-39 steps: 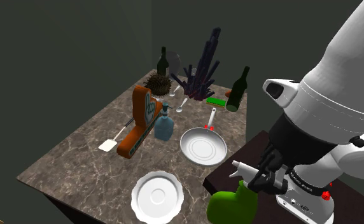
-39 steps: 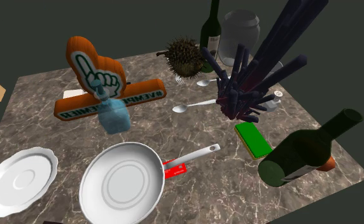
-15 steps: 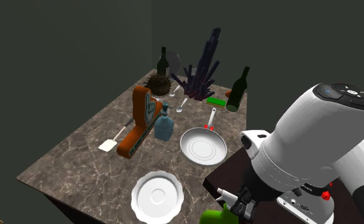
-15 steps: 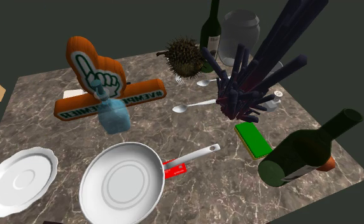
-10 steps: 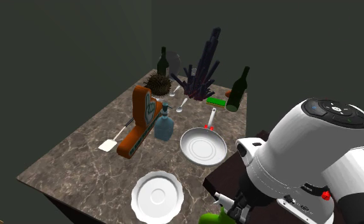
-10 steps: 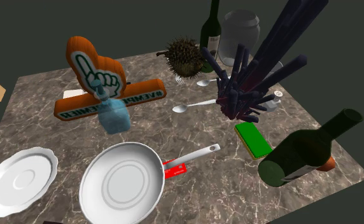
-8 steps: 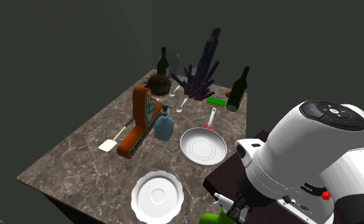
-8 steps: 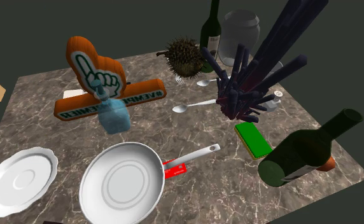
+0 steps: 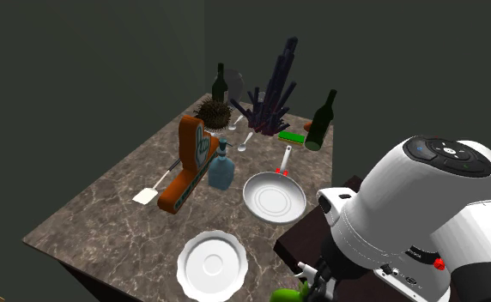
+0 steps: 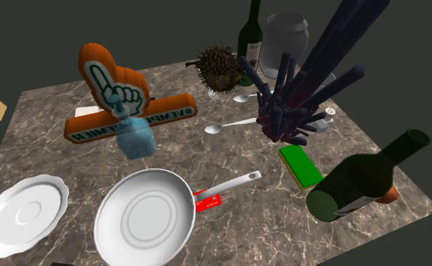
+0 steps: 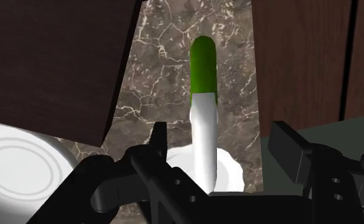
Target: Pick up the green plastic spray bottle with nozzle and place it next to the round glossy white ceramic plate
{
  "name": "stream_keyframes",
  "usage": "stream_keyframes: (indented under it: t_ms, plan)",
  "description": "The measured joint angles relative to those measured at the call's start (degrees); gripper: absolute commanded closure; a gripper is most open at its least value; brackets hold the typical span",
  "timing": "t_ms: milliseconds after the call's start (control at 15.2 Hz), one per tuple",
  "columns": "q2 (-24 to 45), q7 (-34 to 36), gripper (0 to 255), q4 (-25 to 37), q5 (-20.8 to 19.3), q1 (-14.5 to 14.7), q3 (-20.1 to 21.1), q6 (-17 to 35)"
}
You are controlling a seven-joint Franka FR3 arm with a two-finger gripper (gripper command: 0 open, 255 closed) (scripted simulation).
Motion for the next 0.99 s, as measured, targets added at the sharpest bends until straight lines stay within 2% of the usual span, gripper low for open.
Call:
stream_keyframes:
  t_ms: [264,528,660,990]
  plan:
    - [0.0,0.0,0,0.0,0.0,0.0,0.0,0.0]
    - [-5.2,1.2,0,1.9,-3.6,1.9,-5.5,-7.4]
    - [-6.3,1.4,0,2.5,-4.6,2.0,-6.9,-9.3]
    - [-6.6,1.4,0,2.6,-4.9,2.1,-7.3,-9.8]
